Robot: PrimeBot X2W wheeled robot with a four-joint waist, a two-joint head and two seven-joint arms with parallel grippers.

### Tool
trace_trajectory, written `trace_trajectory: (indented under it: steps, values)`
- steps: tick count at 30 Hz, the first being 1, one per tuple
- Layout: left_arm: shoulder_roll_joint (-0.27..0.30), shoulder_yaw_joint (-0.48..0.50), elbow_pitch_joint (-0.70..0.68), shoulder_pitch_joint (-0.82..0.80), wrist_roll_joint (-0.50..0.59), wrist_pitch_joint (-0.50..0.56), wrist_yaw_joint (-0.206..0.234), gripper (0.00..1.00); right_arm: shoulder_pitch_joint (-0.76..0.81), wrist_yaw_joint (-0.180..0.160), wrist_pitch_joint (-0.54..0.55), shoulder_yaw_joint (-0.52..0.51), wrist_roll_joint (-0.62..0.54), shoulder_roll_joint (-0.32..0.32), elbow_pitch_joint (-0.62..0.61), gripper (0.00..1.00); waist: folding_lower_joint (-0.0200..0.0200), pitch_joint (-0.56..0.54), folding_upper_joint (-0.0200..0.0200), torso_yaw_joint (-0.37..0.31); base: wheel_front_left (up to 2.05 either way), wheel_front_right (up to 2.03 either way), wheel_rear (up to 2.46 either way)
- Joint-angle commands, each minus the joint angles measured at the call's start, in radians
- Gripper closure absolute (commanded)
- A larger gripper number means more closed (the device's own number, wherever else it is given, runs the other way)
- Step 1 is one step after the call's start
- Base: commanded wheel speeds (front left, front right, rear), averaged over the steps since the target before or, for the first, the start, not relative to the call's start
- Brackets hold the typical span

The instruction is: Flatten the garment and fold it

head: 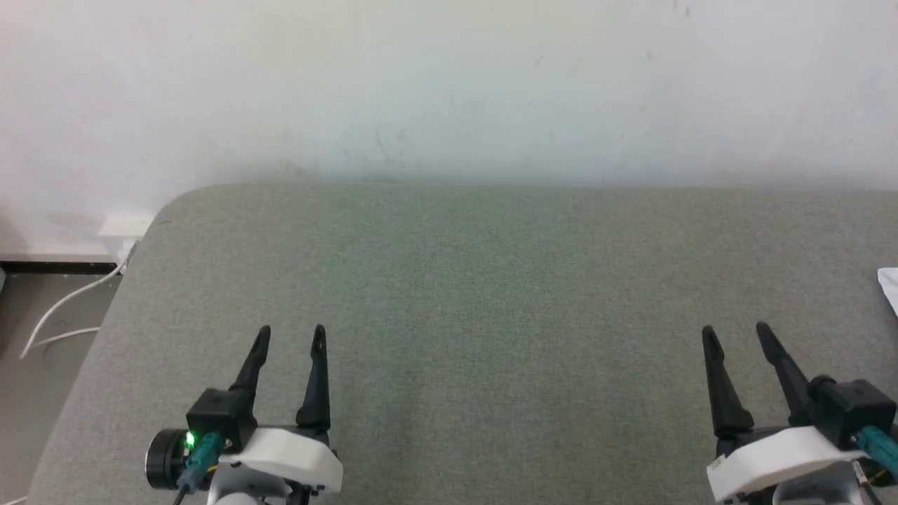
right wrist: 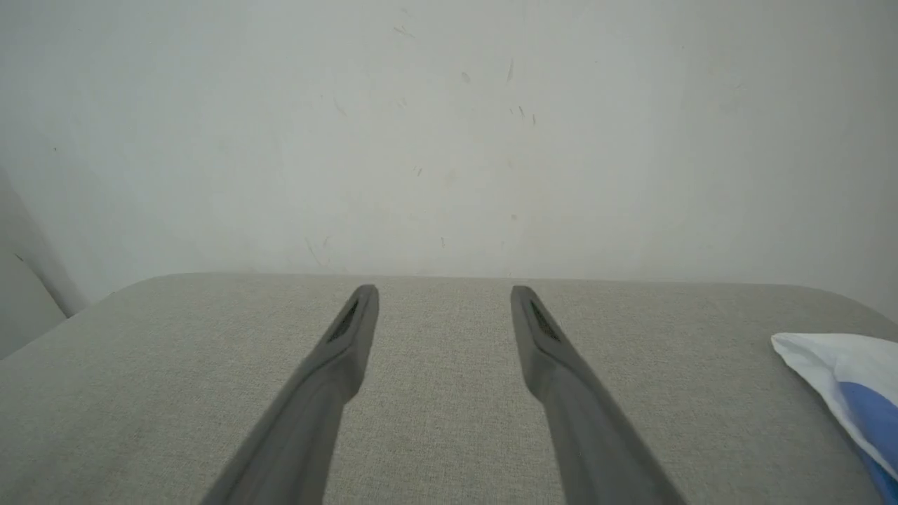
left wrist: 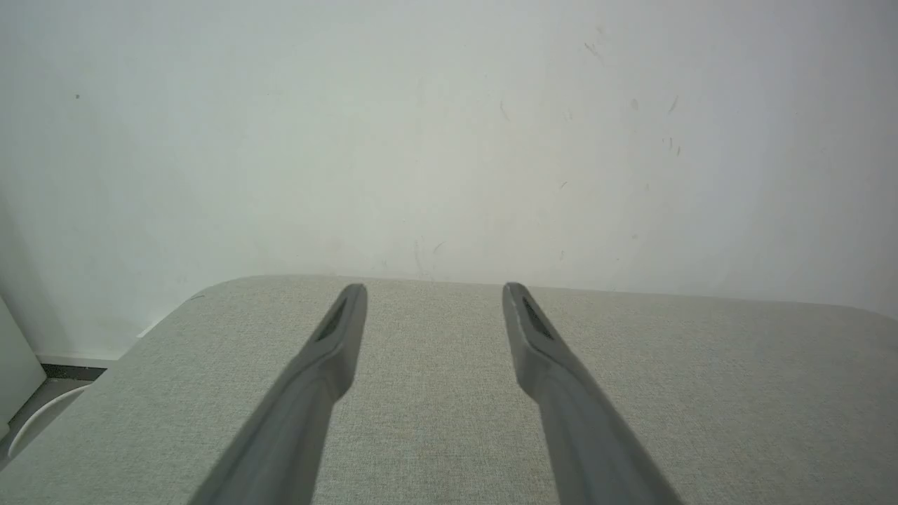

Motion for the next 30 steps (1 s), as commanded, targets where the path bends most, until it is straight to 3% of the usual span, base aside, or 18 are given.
trace_trajectory:
  steps: [1,14,15,30]
  values:
    - [-0.004,0.0,0.001,0.022,-0.008,-0.005,0.004,0.0,0.019,-0.001,-0.011,0.005,0.014,0.004,0.007,0.0,0.0001,-0.01,0.0,0.004,0.0,0.0,0.0]
    - [-0.005,0.014,-0.001,0.069,-0.016,-0.005,0.002,0.0,0.037,-0.001,-0.025,0.017,0.03,0.004,0.026,0.0,0.0001,-0.015,0.0,0.01,0.0,0.0,0.0]
    - [-0.001,0.012,-0.001,0.059,-0.01,0.0,0.0,1.0,0.029,0.0,-0.02,0.017,0.024,0.001,0.025,1.0,0.0001,-0.016,0.0,0.01,0.0,0.0,0.0]
    - [-0.001,0.011,-0.002,0.058,-0.009,0.003,0.0,1.0,0.028,0.0,-0.017,0.018,0.023,0.0,0.024,1.0,0.0003,-0.014,0.0,0.008,0.0,0.0,0.0]
